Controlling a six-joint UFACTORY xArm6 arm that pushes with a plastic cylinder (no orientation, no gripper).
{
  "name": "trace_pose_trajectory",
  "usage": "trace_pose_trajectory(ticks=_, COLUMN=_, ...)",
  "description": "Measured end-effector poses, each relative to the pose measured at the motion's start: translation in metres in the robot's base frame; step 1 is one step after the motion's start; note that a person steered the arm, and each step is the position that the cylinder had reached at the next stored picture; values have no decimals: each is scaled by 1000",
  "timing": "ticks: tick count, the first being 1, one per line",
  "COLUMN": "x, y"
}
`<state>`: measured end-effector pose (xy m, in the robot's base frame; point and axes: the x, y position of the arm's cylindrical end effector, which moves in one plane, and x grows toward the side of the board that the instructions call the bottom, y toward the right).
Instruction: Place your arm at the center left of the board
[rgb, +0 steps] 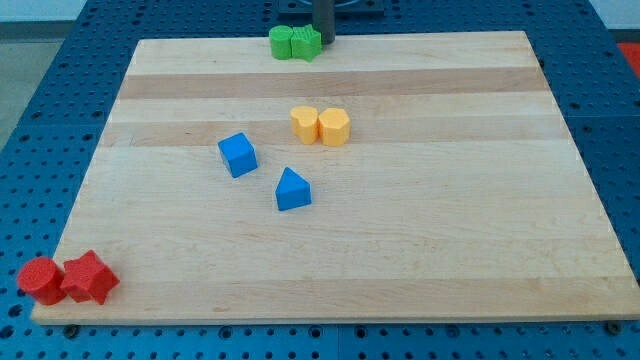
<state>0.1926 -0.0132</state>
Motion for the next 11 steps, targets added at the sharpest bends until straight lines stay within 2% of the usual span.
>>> trace_pose_trajectory(ticks=1, x=0, y=4)
trace_pose_trajectory(ticks=2, x=17, y=60)
trace_pose_trajectory(ticks=3, x=46, y=127)
trace_pose_trajectory(ticks=4, x=90, y=147)
trace_pose_trajectory(ticks=5, x=121, y=87)
trace_pose_trajectory(ticks=8, x=146, y=-183)
trace_pose_trajectory(ticks=9, x=186, y=-216)
trace_pose_trajectory(ticks=10, x=224, y=-184)
trace_pose_trajectory(ticks=11, x=224, y=-98)
